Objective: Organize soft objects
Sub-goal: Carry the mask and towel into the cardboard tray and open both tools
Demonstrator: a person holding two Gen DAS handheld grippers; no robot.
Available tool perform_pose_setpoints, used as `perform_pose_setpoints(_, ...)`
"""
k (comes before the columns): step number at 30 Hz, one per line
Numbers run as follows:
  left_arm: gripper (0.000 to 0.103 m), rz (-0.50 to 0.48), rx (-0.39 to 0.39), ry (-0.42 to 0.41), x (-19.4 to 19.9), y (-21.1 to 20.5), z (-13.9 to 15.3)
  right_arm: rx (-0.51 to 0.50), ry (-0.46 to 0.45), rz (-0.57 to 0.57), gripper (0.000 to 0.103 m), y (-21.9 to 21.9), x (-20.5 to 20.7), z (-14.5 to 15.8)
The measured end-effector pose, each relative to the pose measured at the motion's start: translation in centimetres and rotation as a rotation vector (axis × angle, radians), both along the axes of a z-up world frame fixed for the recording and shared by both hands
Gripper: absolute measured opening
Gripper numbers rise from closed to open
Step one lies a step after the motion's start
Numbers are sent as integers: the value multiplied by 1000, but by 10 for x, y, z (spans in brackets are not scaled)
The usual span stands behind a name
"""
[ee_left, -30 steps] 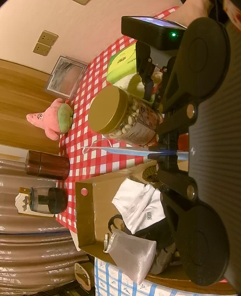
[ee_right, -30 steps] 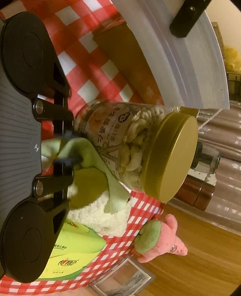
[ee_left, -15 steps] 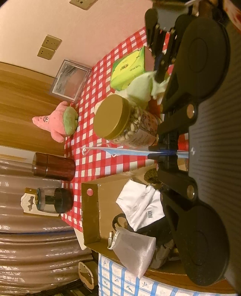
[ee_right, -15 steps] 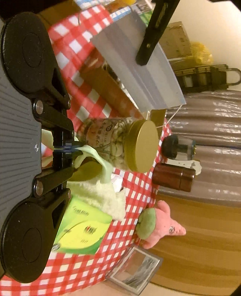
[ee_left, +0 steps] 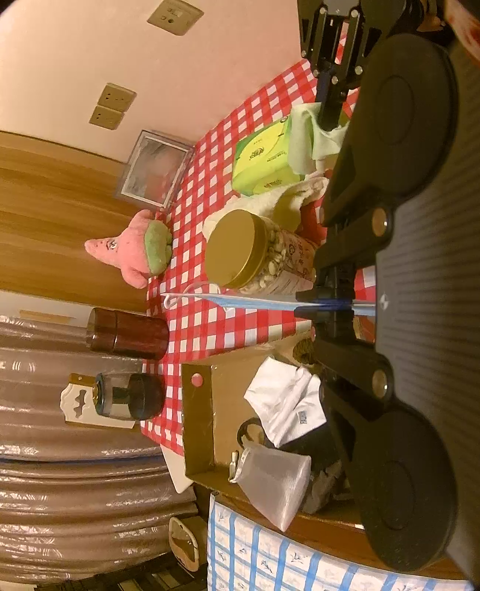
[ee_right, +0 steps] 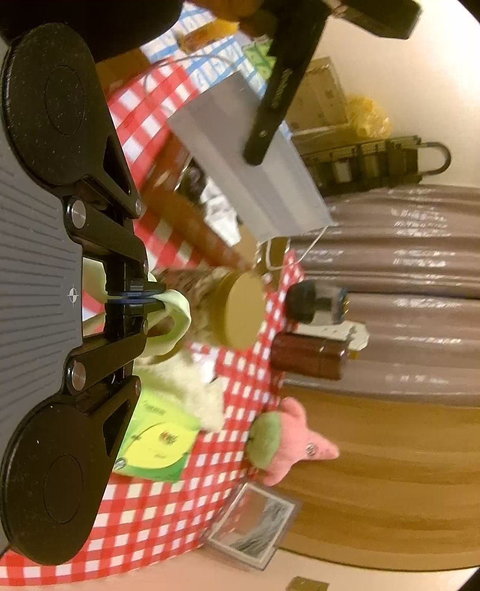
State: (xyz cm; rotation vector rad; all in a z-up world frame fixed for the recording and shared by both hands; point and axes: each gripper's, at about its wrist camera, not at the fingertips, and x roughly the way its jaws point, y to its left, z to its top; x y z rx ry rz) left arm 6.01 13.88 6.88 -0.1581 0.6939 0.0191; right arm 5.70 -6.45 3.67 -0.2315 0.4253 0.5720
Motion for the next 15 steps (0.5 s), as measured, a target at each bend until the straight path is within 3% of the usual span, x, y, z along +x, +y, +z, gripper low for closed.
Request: perform_pose_setpoints(15, 0, 71, 17, 1, 1, 59, 17, 79, -21, 187, 1, 86, 19, 35)
